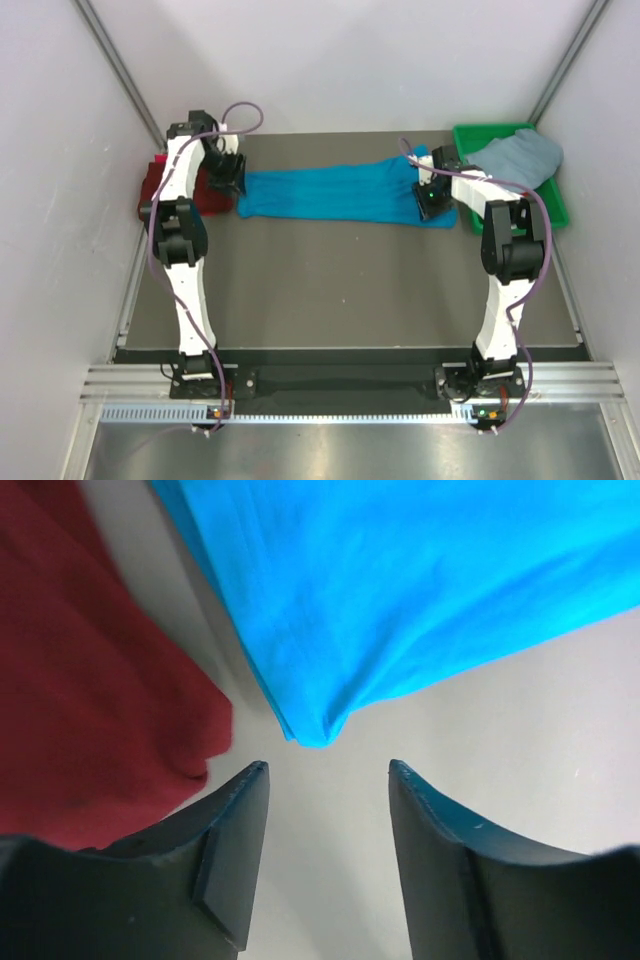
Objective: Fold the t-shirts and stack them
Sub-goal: Fold the tshirt
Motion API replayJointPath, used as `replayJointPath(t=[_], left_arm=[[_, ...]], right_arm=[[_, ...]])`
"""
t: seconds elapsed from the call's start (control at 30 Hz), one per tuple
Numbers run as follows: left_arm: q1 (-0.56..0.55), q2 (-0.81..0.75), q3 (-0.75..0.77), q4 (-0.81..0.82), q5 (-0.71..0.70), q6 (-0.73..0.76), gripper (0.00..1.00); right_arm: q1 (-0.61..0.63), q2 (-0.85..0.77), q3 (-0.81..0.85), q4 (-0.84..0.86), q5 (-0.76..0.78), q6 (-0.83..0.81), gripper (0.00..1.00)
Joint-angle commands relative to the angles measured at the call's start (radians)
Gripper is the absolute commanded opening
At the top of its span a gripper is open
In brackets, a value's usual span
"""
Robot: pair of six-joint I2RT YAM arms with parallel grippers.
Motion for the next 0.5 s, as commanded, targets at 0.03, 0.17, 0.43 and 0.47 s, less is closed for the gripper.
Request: replayJointPath(t=[0.03,0.17,0.43,0.47], left_arm=[[-0.009,-0.108,0.069,0.198,0.022,-0.026,0.58],[-0.023,-0.039,0.072,0.287,0.062,-0.104,0.57],[-0.051,0.084,0.093,0.451,0.15,-0.246,0.38],[-0.055,0.096,0.093,0.464,0.144,-0.246,0.37]], right_arm=[[-0.028,-0.013,-0.007,-0.014,0.067,-0.009,0.35],[-0.028,-0.015,0.019,-0.009,0.074,0.0,0.35],[-0.029,-0.003,0.118,0.006,0.044,0.091,0.35],[-0.029,0.008,0.135,0.006,0.039,0.1,0.35]])
